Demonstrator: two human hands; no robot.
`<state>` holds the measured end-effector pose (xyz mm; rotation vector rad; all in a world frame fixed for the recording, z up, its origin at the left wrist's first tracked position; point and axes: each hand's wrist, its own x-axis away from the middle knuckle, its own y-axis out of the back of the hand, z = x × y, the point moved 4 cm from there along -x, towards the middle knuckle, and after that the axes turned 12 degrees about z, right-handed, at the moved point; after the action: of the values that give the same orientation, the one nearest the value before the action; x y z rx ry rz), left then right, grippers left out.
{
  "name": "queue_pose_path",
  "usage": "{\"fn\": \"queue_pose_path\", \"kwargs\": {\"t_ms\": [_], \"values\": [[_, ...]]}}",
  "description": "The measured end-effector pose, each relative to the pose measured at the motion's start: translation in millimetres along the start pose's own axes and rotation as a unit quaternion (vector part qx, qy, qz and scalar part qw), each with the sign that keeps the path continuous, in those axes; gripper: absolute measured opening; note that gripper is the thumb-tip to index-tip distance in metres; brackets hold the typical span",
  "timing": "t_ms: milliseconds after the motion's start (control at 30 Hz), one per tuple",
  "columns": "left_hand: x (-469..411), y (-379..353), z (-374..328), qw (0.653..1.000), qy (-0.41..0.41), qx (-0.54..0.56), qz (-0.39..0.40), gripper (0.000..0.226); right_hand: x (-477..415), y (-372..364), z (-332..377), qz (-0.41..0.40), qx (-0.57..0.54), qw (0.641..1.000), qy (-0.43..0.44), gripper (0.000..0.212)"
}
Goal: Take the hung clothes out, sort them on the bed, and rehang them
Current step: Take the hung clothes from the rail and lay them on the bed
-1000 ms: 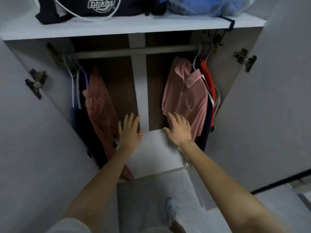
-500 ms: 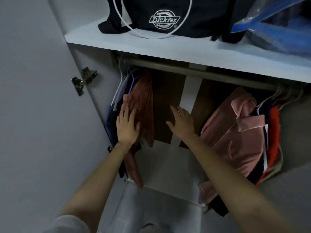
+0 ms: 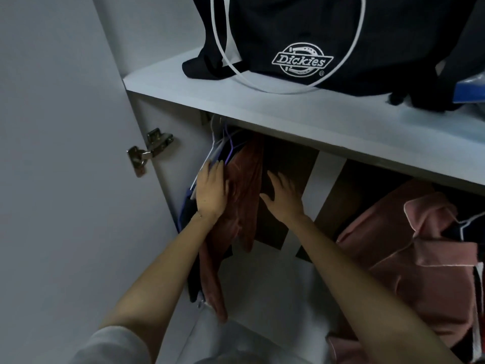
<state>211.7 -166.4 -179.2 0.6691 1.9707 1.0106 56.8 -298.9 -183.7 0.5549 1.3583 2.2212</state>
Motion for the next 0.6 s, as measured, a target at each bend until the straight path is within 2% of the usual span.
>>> {"fn": "queue_pose_path", "kwargs": {"t_ms": [100,233,300,400,600], "values": [[-18,-18,10,0.999,0.027,-0.022,0.015,0.041,-14,0,-1,0.0,-0.007,1.0,-0.002,0.068],[-31,-25,19,0.999,0.053,0.007,0.008,0.002,-28,2,-3,-0.001,-0.013,1.0,-0.004,0.068],[-35,-18,18,0.997,0.059,0.047,-0.005,0.011,-34,2,-6,0.004,-0.021,1.0,-0.006,0.068],[-40,-9,14,0.992,0.064,0.105,-0.006,0.014,-41,4,-9,0.005,-0.037,0.999,0.003,0.069],[-29,-6,1,0.994,0.023,0.11,0.008,0.018,-42,17,-15,-0.005,-0.072,0.997,0.008,0.069]]}}
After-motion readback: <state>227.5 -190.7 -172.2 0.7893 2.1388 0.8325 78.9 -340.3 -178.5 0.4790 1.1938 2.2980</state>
